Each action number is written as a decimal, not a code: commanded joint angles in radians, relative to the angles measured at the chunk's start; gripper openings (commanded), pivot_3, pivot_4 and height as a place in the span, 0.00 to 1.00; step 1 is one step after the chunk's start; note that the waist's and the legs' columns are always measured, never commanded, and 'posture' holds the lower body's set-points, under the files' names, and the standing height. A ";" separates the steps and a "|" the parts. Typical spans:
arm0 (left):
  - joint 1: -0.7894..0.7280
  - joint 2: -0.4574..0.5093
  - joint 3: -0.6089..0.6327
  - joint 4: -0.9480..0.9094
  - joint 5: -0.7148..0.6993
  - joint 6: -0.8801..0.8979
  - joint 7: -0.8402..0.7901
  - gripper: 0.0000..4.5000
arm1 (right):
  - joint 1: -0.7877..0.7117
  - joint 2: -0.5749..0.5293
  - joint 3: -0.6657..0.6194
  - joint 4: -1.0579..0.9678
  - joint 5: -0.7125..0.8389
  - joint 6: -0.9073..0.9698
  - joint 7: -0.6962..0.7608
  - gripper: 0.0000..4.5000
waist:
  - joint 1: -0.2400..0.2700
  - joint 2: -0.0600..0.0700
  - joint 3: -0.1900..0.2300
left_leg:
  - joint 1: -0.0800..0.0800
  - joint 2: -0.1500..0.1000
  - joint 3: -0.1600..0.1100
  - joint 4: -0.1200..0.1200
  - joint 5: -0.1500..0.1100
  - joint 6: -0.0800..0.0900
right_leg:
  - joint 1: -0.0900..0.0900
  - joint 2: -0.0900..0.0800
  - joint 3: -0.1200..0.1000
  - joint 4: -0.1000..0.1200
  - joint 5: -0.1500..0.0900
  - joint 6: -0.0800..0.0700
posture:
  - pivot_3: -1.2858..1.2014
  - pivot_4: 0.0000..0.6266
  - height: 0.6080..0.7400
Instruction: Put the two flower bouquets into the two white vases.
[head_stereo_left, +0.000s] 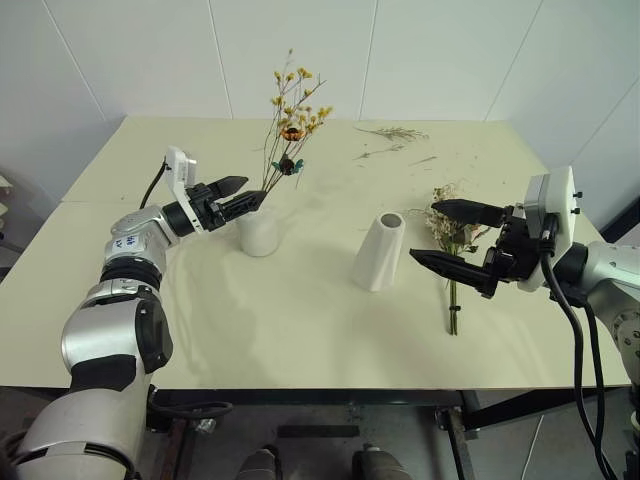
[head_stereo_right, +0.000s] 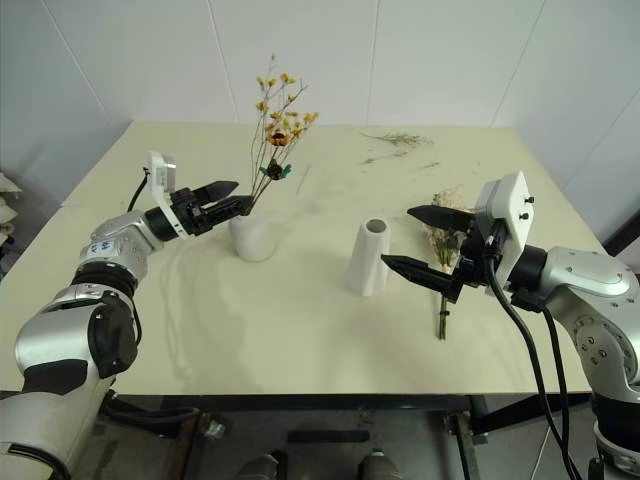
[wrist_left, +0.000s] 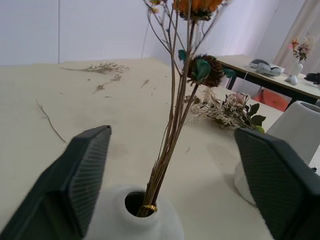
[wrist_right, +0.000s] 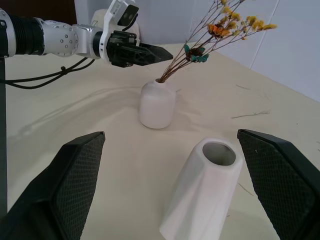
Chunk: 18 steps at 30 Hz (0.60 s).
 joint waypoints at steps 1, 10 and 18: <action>0.007 0.017 0.008 -0.044 -0.012 -0.028 -0.019 0.99 | -0.024 0.002 -0.006 0.003 -0.007 -0.025 0.015 1.00 | 0.000 0.000 0.000 | 0.000 0.000 0.000 0.000 0.000 0.000 | 0.000 0.000 0.000 0.000 0.000 0.000 | 0.52 0.24 1.00; -0.030 0.003 -0.039 -0.046 0.040 -0.080 0.076 0.99 | -0.048 0.009 0.012 0.028 -0.027 -0.033 0.034 1.00 | 0.000 0.000 0.000 | 0.000 0.000 0.000 0.000 0.000 0.000 | 0.000 0.000 0.000 0.000 0.000 0.000 | 0.52 0.24 1.00; -0.139 -0.010 -0.149 -0.032 0.136 -0.020 0.088 0.99 | -0.034 0.006 0.006 0.016 -0.034 -0.031 0.031 1.00 | 0.001 0.000 0.000 | -0.001 0.000 0.000 0.000 0.000 0.000 | 0.000 0.000 0.000 -0.001 0.000 0.000 | 0.52 0.24 1.00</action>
